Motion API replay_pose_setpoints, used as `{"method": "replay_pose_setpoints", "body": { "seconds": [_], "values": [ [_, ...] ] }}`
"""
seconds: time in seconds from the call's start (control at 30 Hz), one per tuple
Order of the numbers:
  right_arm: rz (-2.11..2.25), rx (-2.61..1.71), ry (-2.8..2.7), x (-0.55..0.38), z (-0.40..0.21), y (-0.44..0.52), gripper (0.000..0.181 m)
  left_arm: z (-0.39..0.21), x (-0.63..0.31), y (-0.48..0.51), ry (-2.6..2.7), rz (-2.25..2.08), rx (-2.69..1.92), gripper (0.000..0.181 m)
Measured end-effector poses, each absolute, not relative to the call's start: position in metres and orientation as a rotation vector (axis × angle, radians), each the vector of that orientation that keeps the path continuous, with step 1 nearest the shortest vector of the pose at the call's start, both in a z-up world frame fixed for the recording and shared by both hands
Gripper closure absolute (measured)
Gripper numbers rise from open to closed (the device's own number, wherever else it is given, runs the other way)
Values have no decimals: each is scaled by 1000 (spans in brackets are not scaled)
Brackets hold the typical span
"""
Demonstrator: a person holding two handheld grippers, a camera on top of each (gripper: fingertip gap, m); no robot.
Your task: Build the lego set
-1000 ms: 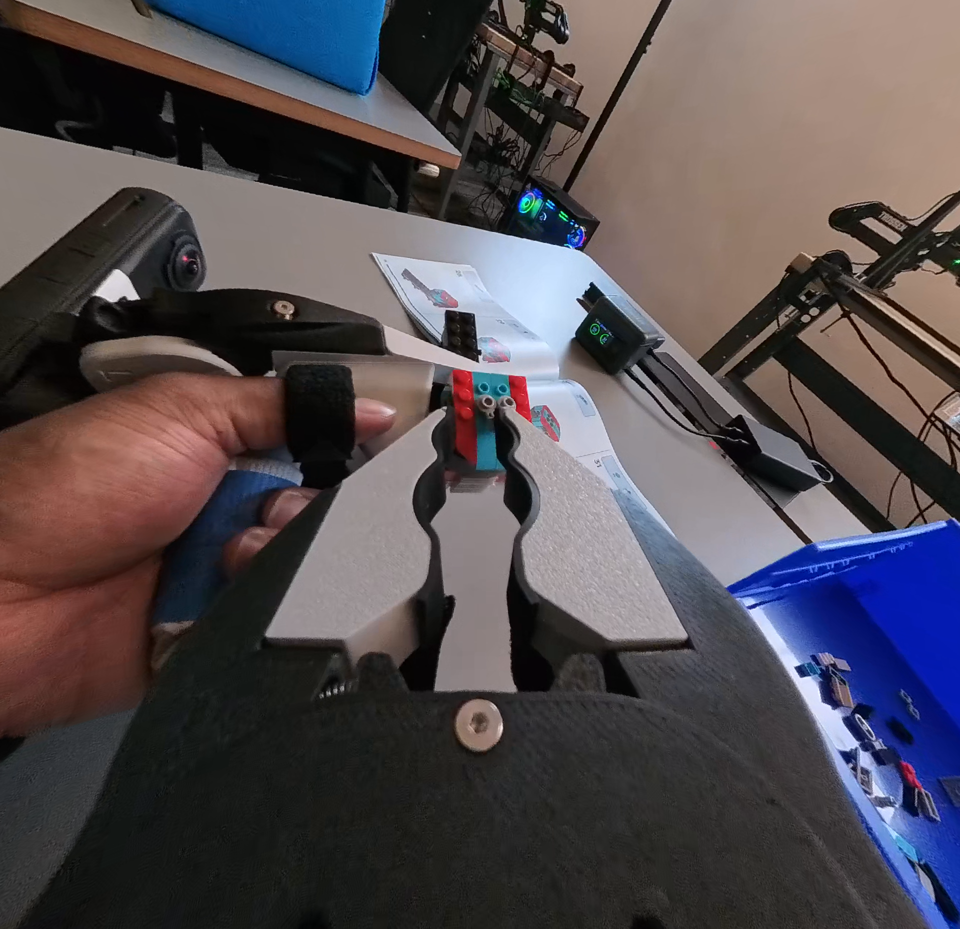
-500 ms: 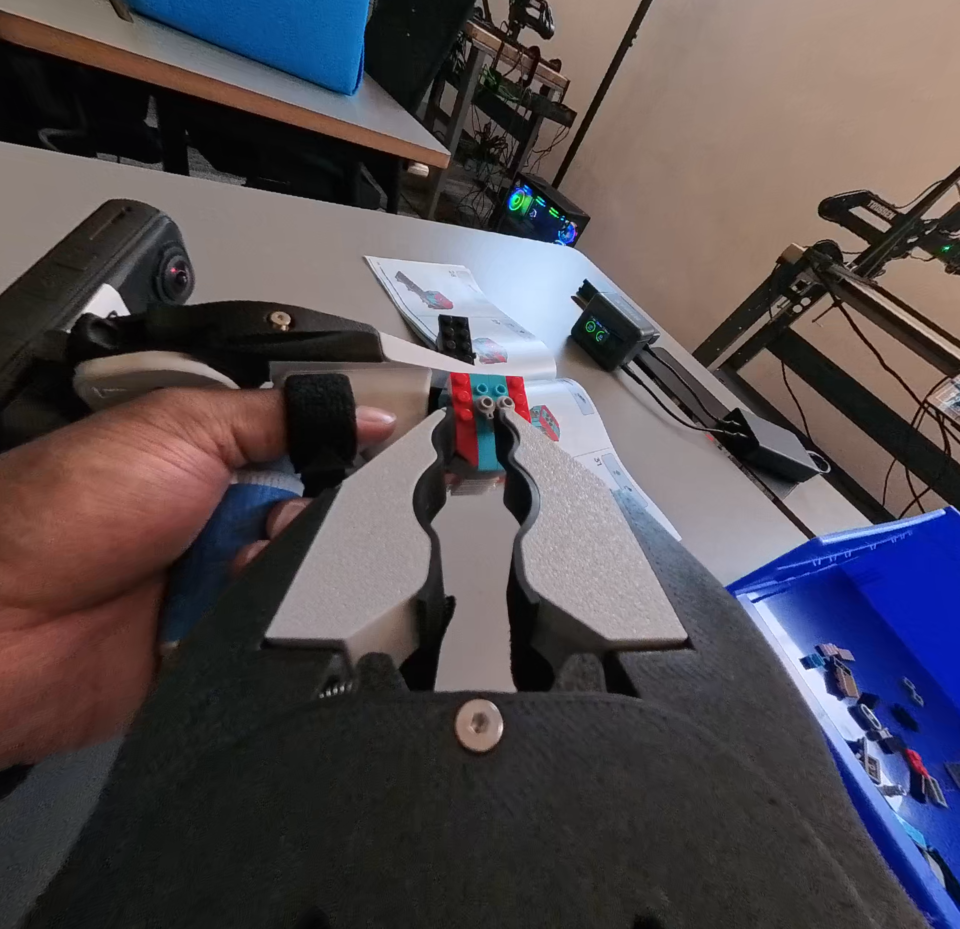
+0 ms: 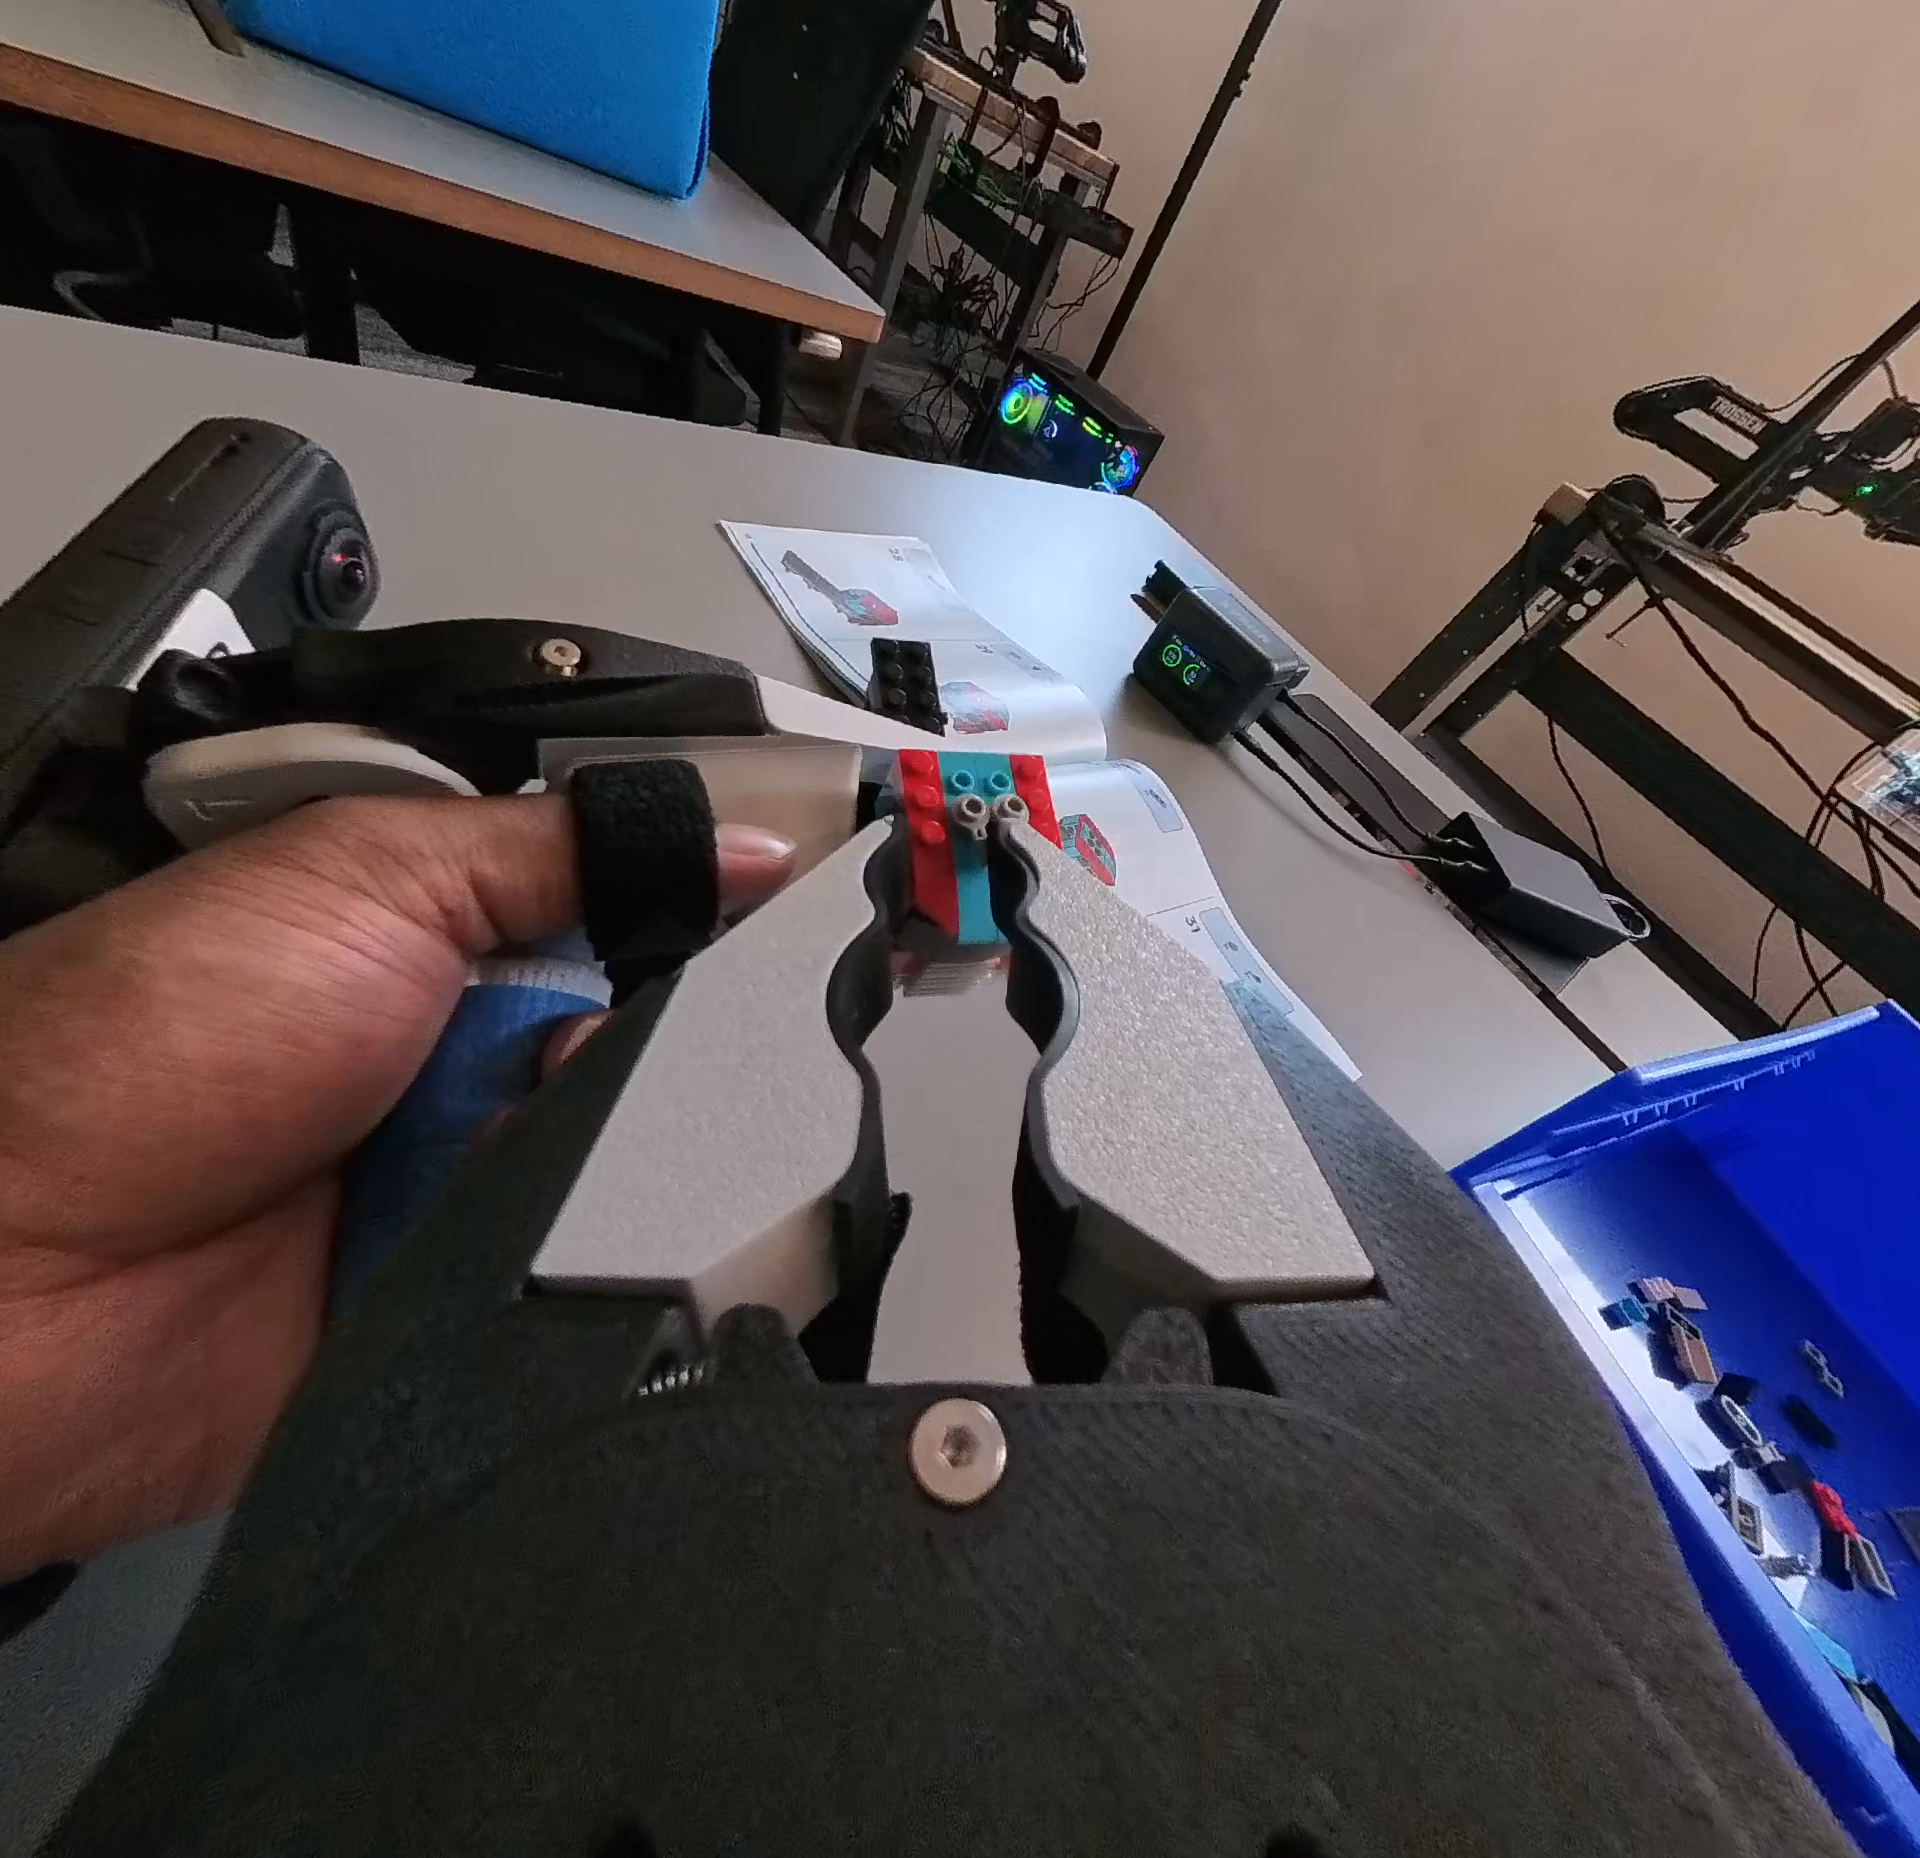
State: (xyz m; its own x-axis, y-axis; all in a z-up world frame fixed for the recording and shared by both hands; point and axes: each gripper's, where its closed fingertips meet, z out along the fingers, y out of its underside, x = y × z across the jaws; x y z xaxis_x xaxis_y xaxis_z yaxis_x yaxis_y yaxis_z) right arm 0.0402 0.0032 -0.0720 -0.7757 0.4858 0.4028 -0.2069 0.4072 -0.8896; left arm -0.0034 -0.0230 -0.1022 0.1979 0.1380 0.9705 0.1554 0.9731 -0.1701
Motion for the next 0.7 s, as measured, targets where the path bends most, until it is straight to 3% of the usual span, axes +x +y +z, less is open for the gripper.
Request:
{"method": "replay_pose_setpoints", "body": {
  "seconds": [0.7],
  "values": [
    [1516,-425,-1978,40,-73,10,165,-101,-1,-26,-1383,42,-205,166]
  ]
}}
